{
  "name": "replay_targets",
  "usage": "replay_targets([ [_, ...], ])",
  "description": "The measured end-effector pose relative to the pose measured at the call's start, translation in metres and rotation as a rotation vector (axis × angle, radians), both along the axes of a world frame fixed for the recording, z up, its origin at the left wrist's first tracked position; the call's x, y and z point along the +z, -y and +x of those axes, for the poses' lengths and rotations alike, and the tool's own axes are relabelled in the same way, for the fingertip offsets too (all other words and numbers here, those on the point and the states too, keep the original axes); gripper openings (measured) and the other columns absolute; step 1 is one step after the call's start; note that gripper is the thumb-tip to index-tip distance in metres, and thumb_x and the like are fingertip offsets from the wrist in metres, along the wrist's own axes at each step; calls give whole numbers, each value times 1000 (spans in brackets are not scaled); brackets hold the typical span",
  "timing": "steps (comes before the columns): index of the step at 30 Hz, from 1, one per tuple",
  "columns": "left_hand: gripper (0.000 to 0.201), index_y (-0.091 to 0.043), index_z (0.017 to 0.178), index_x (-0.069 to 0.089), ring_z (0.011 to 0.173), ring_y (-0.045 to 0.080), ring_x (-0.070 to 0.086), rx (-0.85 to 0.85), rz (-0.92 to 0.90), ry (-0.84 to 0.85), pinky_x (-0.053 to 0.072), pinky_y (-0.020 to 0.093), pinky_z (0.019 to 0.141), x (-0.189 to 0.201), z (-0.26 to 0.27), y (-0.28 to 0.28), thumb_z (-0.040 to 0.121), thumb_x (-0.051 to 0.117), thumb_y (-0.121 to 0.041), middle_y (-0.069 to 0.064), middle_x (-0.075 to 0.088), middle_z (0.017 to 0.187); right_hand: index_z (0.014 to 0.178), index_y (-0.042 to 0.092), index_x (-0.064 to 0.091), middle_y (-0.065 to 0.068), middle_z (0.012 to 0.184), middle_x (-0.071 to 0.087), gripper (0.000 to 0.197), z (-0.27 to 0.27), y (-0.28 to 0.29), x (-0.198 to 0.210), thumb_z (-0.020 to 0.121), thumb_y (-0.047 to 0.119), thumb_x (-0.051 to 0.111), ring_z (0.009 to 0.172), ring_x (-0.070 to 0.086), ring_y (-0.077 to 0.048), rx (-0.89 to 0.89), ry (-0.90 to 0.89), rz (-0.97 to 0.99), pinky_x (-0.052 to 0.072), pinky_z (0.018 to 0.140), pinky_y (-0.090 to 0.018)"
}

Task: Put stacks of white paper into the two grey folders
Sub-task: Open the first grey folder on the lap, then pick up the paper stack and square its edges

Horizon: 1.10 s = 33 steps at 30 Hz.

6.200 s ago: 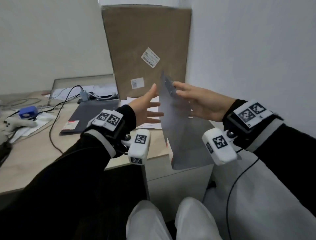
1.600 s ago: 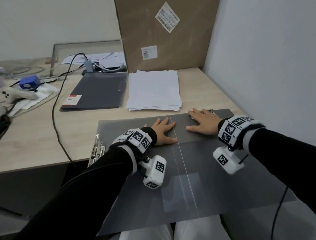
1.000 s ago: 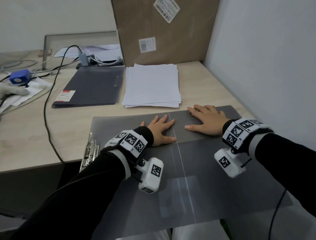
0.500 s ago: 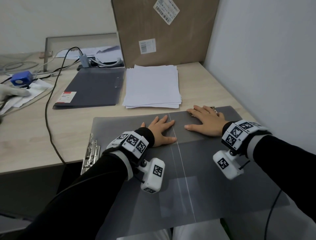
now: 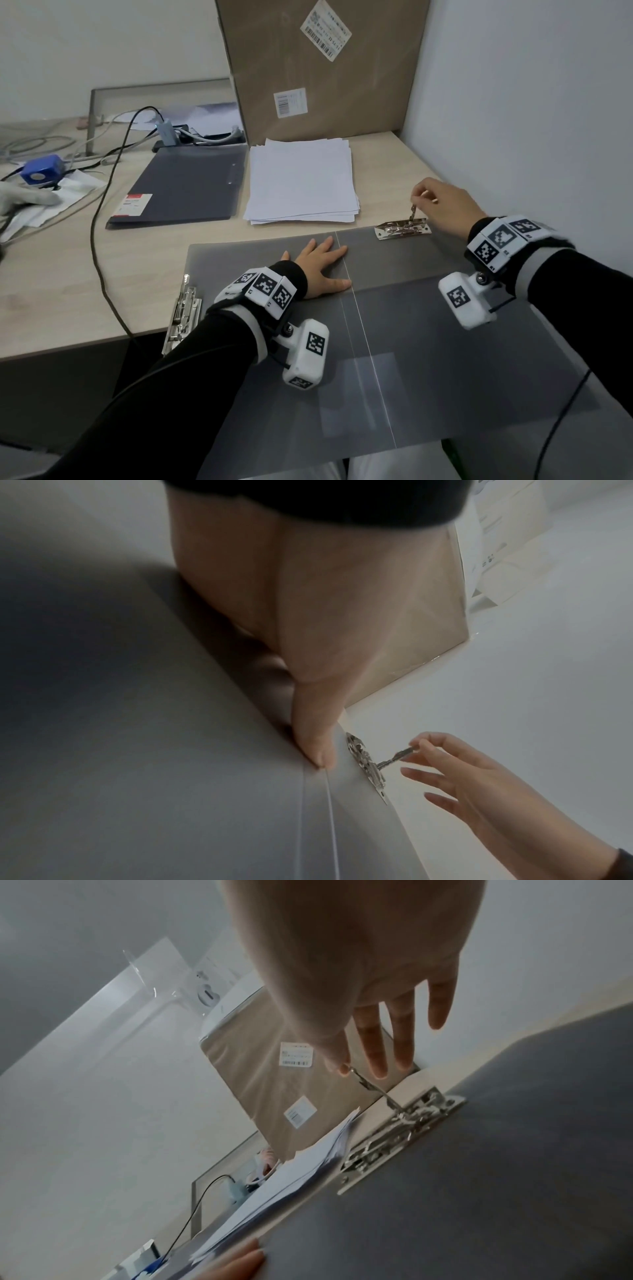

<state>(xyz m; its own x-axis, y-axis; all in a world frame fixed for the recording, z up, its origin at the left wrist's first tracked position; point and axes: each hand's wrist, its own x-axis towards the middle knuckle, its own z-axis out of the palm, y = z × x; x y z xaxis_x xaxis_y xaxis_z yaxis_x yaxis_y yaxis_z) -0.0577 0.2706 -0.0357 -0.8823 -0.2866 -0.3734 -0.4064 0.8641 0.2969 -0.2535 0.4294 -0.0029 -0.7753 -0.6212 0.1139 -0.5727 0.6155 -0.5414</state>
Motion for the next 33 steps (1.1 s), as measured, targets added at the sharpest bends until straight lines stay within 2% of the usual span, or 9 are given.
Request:
replay_targets([
  [4, 74, -41, 149, 8, 149, 18, -7, -3, -2, -4, -2, 59, 114, 0, 0, 0, 88, 47, -56, -11, -6, 160, 89, 27, 62, -4, 100, 64, 16, -17, -16, -2, 92, 20, 49, 96, 58, -26, -161, -33, 30, 45, 88, -35],
  [7, 74, -41, 149, 9, 149, 17, -8, 1, 4, -8, -2, 59, 115, -1, 0, 0, 88, 47, -56, -11, -6, 160, 119, 19, 64, -9, 130, 59, 32, -23, -28, -11, 94, 16, 44, 119, 53, -30, -169, -12, 193, 39, 102, -35],
  [11, 74, -41, 149, 9, 149, 16, -8, 5, 11, -7, -2, 59, 115, -1, -1, 1, 87, 48, -55, -12, -6, 160, 149, 16, 31, -12, 154, 32, 51, -21, -39, -21, 98, 12, 37, 142, 31, -28, -79, 59, 420, 24, 112, -30],
  [16, 74, -41, 149, 9, 149, 17, -8, 10, 10, -1, -2, 59, 115, -1, -5, 3, 87, 49, -55, -11, -6, 160, 153, 16, 11, -10, 158, 22, 60, -13, -39, -20, 99, 14, 38, 145, 25, -26, -52, 127, 364, 21, 112, -27],
  [20, 74, -41, 148, 12, 149, 17, -8, 29, 24, -10, -2, 59, 116, 0, -11, 8, 87, 51, -54, -11, -5, 161, 150, 13, 25, -7, 157, 27, 59, -8, -35, -13, 96, 17, 46, 144, 27, -24, -78, 105, 258, 21, 113, -28],
  [28, 74, -37, 146, 25, 150, 17, 0, 129, 61, -81, 1, 57, 115, 1, -26, 15, 82, 59, -51, -12, 6, 160, 129, 12, 56, -5, 138, 53, 40, 4, -11, 12, 89, 13, 56, 129, 47, -21, 1, 66, 36, 32, 106, -28],
  [30, 65, -33, 141, 39, 148, 19, 17, 169, 129, -176, 12, 50, 119, 1, -28, 17, 82, 63, -46, -8, 23, 157, 124, 11, 59, -7, 133, 58, 36, 6, 4, 15, 87, 10, 56, 126, 50, -21, 14, 81, -29, 35, 106, -30],
  [31, 57, -27, 137, 48, 142, 21, 31, 212, 202, -260, 21, 42, 118, 3, -29, 18, 83, 64, -39, -4, 37, 151, 122, 10, 60, -7, 131, 59, 35, 6, 14, 16, 87, 10, 55, 124, 52, -20, 18, 98, -56, 37, 106, -31],
  [33, 39, -17, 124, 61, 127, 20, 51, 322, 311, -427, 36, 25, 107, 11, -30, 23, 85, 64, -22, 2, 57, 134, 121, 10, 60, -7, 131, 59, 35, 6, 33, 17, 87, 10, 55, 122, 54, -20, 19, 149, -81, 41, 101, -29],
])
